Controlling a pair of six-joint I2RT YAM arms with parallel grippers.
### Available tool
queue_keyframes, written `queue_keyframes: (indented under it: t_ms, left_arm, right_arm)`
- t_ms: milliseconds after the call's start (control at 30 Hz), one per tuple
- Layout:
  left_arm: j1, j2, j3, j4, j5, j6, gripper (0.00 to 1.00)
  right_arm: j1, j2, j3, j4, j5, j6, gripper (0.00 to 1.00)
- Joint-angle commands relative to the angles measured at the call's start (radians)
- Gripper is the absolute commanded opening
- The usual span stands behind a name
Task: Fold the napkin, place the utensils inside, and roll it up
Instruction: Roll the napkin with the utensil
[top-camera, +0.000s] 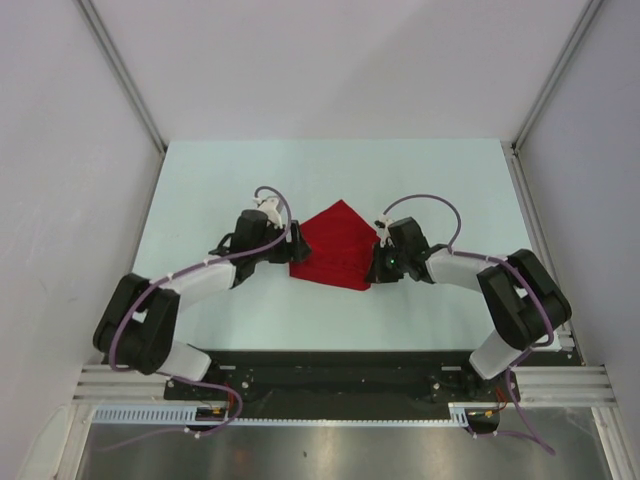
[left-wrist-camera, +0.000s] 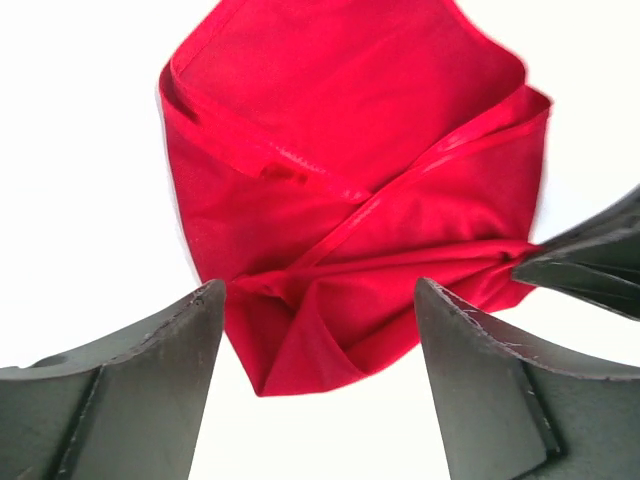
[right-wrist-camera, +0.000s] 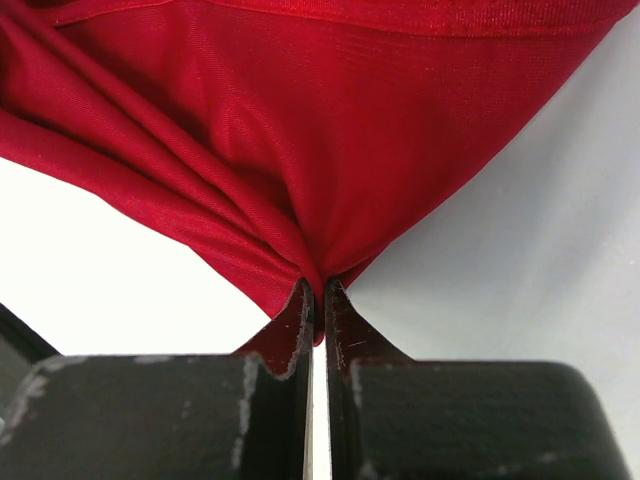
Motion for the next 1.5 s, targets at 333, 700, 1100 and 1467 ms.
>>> queue_keyframes:
  t_ms: [333, 700, 1100, 1467]
  left_arm:
    - [0.003, -0.151, -0.255, 0.227, 0.075, 0.028, 0.89]
    - [0.003, -0.041, -0.242, 0.328, 0.094, 0.014, 0.79]
    - [0.003, -0.027, -0.249, 0.348, 0.052, 0.046, 0.54]
    - [0.003, 0.018, -0.225, 0.361, 0.022, 0.068, 0.60]
  right_arm:
    - [-0.010, 0.058, 0.021, -0.074, 0.024, -0.008, 0.00]
    - [-0.010, 0.058, 0.024, -0.085, 0.016, -0.013, 0.00]
    - [-0.010, 0.069, 0.025, -0.091, 0.004, -0.017, 0.00]
    - [-0.008, 0.078, 0.038, -0.105, -0.013, -0.020, 0.00]
